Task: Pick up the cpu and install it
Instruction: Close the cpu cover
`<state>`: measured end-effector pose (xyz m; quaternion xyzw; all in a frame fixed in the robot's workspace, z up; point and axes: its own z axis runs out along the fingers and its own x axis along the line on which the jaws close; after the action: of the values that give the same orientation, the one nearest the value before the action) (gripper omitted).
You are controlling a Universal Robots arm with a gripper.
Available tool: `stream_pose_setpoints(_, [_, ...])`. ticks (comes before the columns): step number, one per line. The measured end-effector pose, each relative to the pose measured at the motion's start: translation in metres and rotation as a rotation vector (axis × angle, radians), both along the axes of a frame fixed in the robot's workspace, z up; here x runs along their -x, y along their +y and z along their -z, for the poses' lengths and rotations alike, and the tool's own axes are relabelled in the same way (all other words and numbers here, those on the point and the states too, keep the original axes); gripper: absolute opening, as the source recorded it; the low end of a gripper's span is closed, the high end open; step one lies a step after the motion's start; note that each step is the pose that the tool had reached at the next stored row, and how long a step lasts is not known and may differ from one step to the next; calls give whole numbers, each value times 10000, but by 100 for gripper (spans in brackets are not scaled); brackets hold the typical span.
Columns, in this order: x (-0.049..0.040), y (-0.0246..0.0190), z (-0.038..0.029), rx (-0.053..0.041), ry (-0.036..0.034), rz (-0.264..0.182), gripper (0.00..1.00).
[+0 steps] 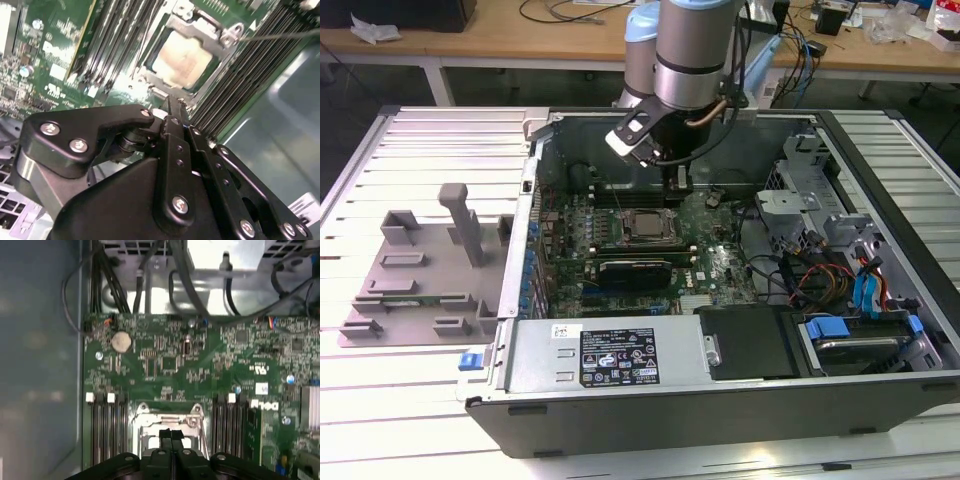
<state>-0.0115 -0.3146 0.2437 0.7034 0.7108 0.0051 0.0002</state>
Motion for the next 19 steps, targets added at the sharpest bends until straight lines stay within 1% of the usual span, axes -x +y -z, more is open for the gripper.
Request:
stream_pose_setpoints(1, [22, 1, 0, 0, 0, 0, 11])
stream_pose_setpoints(3, [95, 3, 1, 0, -1, 1, 11])
stream_pose_setpoints(5, [126, 2, 12, 1, 0, 0, 11])
stream_pose_setpoints(6, [147, 2, 31, 0, 0, 0, 11])
stream_pose_setpoints(8, [168, 2, 60, 2, 1, -1, 11])
stream_pose_setpoints(11, [173, 2, 66, 2, 1, -35, 11])
stream_pose_setpoints(12, [173, 2, 66, 2, 0, -166, 11])
stream_pose_setpoints(13, [173, 2, 67, 1, 0, -377, 11])
stream_pose_setpoints(14, [173, 2, 67, 2, 0, -813, 11])
stream_pose_setpoints(15, [173, 2, 68, 1, 0, -1325, 11])
stream_pose_setpoints(16, [173, 2, 70, 1, 0, -1947, 11])
stream_pose_setpoints(19, [173, 2, 71, 1, 0, -2552, 11])
